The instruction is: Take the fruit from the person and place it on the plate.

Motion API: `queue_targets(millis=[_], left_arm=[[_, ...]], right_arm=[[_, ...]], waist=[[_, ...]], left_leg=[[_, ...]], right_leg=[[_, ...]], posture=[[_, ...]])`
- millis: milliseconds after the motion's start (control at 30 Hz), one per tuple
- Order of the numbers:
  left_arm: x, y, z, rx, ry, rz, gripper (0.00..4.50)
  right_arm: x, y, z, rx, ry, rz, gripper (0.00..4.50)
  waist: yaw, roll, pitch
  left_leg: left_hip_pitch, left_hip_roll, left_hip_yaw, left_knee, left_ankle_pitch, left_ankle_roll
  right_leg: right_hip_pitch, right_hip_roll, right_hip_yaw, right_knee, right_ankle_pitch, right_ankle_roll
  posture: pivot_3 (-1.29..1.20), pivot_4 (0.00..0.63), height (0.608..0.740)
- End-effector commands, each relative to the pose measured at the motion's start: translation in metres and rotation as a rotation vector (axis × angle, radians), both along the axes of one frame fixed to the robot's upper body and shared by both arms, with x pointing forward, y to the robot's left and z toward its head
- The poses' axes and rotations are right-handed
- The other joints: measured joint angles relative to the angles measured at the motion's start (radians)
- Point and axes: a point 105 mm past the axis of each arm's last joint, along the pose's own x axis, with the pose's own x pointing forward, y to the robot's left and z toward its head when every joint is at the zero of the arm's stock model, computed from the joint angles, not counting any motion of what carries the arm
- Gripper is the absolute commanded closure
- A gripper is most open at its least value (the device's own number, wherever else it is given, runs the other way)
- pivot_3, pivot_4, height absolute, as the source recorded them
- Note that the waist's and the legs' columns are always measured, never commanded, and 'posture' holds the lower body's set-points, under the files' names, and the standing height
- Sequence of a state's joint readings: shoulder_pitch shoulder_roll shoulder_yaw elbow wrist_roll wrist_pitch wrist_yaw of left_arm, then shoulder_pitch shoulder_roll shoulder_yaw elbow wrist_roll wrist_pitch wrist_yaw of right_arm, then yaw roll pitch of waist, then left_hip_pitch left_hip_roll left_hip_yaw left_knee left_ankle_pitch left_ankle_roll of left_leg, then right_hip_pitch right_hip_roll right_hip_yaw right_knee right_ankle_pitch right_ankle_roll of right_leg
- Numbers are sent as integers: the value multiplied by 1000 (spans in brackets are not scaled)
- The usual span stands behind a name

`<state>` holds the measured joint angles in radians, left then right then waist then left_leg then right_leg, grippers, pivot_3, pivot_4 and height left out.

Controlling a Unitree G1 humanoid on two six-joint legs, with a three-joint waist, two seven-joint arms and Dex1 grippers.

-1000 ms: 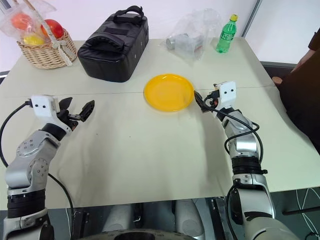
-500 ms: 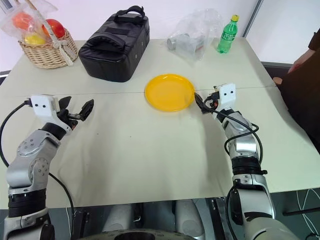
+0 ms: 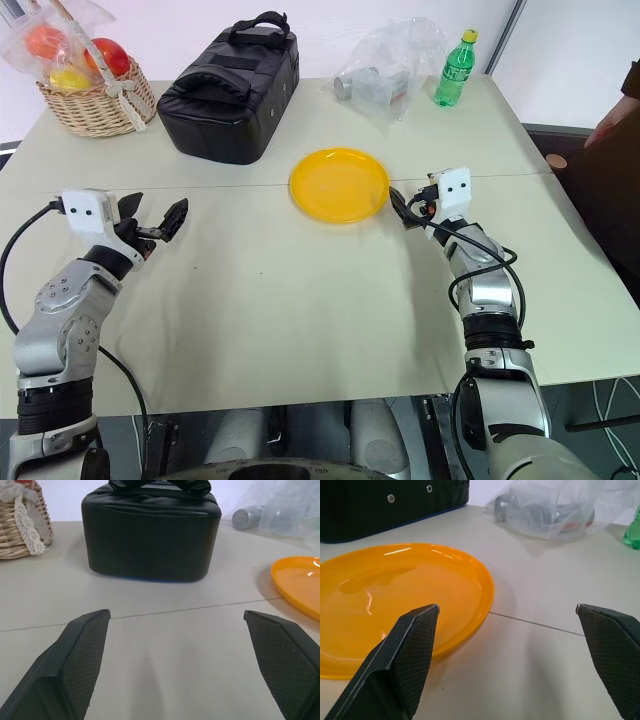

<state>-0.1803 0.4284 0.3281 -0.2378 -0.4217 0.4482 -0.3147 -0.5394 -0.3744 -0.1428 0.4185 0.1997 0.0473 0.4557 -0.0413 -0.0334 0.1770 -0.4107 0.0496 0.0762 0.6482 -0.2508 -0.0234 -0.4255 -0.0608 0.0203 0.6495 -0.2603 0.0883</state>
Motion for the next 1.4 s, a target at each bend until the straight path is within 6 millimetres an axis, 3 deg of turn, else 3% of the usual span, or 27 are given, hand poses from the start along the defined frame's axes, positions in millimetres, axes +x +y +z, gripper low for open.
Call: queue_targets(millis=[33, 867, 1167, 1400], left_arm=[[-1, 1, 12, 17, -51, 7, 0], [1, 0, 15, 25, -59, -10, 0], [-15, -17, 70, 133, -42, -385, 0], [-22, -25, 77, 219, 25, -506, 0]], right_arm=[[1, -4, 12, -4, -51, -14, 20], [2, -2, 11, -1, -55, -13, 20], [3, -2, 11, -1, -53, -15, 20], [4, -1, 12, -1, -55, -15, 20]], waist=[[0, 0, 0], [0, 0, 0], [-2, 0, 0], [-2, 1, 0]], left_leg=[[0, 0, 0, 0, 0, 0], [0, 0, 0, 0, 0, 0], [0, 0, 0, 0, 0, 0], [0, 0, 0, 0, 0, 0]], right_leg=[[0, 0, 0, 0, 0, 0], [0, 0, 0, 0, 0, 0], [0, 1, 0, 0, 0, 0], [0, 0, 0, 0, 0, 0]], posture=[[0, 150, 740], [0, 150, 740], [0, 150, 740], [0, 150, 740]])
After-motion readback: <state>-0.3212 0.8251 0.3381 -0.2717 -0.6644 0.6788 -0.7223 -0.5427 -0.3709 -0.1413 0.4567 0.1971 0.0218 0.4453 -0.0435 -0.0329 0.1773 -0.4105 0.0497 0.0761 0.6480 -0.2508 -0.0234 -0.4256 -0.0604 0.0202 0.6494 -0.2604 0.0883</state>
